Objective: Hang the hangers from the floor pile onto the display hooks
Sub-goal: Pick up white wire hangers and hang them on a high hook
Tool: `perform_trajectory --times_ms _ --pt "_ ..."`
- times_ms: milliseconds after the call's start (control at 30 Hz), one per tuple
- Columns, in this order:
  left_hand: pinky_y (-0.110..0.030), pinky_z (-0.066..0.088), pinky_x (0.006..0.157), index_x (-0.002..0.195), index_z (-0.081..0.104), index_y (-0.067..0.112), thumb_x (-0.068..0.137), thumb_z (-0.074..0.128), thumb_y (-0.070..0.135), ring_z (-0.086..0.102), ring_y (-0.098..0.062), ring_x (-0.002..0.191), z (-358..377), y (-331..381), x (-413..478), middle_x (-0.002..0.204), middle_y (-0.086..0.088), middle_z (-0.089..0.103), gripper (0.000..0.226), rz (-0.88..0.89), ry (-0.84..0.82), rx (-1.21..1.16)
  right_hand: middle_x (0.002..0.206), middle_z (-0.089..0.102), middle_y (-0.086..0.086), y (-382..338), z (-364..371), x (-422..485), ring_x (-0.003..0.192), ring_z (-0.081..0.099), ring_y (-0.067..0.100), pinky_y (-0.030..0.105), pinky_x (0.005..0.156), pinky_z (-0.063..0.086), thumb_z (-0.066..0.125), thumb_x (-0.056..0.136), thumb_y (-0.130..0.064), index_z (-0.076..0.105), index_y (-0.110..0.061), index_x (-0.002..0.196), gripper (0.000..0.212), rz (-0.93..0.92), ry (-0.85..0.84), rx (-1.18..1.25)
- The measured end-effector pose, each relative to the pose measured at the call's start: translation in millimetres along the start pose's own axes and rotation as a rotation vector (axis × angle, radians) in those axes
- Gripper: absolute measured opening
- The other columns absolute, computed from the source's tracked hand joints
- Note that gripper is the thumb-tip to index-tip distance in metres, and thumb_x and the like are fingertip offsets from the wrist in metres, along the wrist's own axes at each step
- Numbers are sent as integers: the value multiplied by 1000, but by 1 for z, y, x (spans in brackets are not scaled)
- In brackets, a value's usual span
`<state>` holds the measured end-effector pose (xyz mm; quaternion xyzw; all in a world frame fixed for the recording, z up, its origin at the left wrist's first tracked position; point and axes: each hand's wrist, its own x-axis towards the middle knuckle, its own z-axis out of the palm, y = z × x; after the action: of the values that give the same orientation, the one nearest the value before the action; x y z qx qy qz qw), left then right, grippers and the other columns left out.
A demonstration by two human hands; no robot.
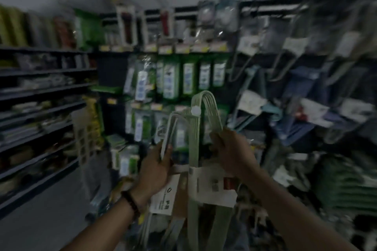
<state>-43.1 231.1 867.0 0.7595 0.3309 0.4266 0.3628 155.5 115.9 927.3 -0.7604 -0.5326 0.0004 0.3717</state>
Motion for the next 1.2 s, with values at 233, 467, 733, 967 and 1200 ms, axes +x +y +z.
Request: perform_trajectory --times_ms 233,467,733,967,1200 --pt "-20 54 58 126 57 39 108 55 29 65 -6 68 145 144 76 76 5 67 21 338 -39 103 73 64 2 134 -200 11 64 59 19 24 54 42 56 100 -16 58 -15 82 19 53 190 -49" --pt "-35 63 68 133 55 46 109 50 33 71 -1 75 210 232 161 88 17 75 28 448 -39 218 82 61 2 206 -310 70 73 61 23 32 62 45 48 105 -22 50 -19 85 20 113 189 -394" --pt "-31 58 76 91 74 23 107 48 42 73 -3 74 213 289 263 83 12 78 36 530 -124 181 102 67 7 205 -343 177 80 65 22 33 67 53 56 97 -14 59 -15 100 4 4 241 -510" --pt "-27 57 87 110 76 28 89 46 71 75 -4 93 182 273 343 101 15 79 56 543 -207 -32 103 64 13 147 -316 300 87 62 27 33 69 46 53 101 -16 62 -6 110 16 -18 254 -573" --pt "-35 59 96 109 78 27 90 50 67 76 -9 97 173 274 400 106 9 80 53 524 -205 -105 98 64 8 98 -323 413 84 65 18 29 69 59 59 100 -18 62 -7 104 11 -75 291 -565"
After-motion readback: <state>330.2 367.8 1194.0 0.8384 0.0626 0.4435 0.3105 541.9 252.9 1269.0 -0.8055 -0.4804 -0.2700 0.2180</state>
